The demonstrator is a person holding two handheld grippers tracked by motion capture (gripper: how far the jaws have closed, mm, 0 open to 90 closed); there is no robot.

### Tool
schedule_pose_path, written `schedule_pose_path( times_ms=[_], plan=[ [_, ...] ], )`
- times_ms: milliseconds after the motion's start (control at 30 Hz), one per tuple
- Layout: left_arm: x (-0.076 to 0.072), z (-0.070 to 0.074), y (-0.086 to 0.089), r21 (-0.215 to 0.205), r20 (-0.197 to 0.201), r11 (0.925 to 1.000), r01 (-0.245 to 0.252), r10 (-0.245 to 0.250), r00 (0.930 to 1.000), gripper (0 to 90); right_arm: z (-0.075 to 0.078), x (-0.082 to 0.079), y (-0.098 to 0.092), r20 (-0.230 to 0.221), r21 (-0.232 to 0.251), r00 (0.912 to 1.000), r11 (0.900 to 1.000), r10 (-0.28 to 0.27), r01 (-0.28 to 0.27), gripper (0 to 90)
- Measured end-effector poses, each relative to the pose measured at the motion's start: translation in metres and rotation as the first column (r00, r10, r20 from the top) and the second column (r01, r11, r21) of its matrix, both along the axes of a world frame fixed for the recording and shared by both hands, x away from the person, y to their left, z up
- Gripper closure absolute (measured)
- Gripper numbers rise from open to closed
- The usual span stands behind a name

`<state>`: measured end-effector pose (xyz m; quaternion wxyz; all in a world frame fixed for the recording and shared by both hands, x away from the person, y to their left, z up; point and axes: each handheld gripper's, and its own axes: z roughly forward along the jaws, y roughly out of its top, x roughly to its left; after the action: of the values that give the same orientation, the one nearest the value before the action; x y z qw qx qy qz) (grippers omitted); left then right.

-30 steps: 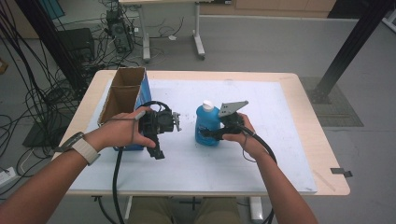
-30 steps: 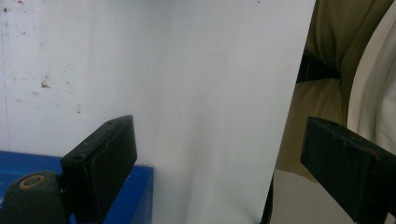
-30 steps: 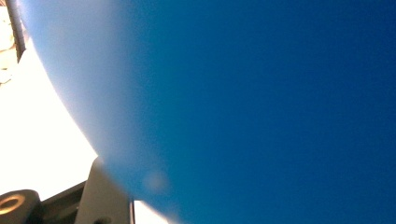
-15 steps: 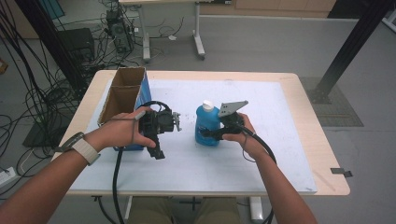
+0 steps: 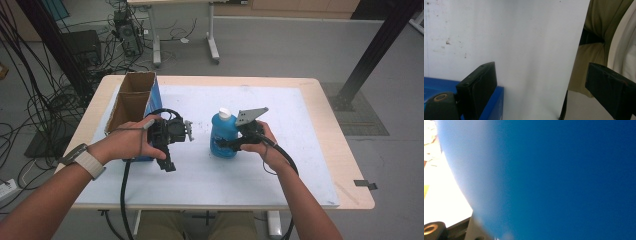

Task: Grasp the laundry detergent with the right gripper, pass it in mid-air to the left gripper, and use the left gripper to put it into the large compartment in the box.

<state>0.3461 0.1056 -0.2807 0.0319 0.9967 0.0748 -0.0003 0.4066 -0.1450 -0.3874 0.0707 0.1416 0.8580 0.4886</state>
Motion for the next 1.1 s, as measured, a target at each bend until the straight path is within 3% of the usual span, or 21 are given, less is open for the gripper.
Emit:
schedule_pose_path(
  times_ms=[500, 867, 1100],
  plan=[
    [-0.001, 0.023, -0.016, -0.003, 0.007, 0.9992, -0.039, 0.039, 0.9992, 10.6, 0.026, -0.011, -0.013, 0.005, 0.009, 0.9987, 0.999, 0.051, -0.051, 43.1],
    [-0.003, 0.040, -0.030, 0.007, -0.007, 0.9997, -0.024, 0.024, 0.9997, 9.9, 0.052, -0.028, -0.018, 0.014, -0.004, 0.9941, 0.994, 0.108, -0.108, 43.1],
    [-0.001, 0.048, -0.038, 0.002, 0.003, 0.9999, -0.014, 0.014, 0.9999, 8.5, 0.057, -0.036, -0.020, 0.008, -0.016, 0.9914, 0.991, 0.131, -0.131, 43.1]
  ],
)
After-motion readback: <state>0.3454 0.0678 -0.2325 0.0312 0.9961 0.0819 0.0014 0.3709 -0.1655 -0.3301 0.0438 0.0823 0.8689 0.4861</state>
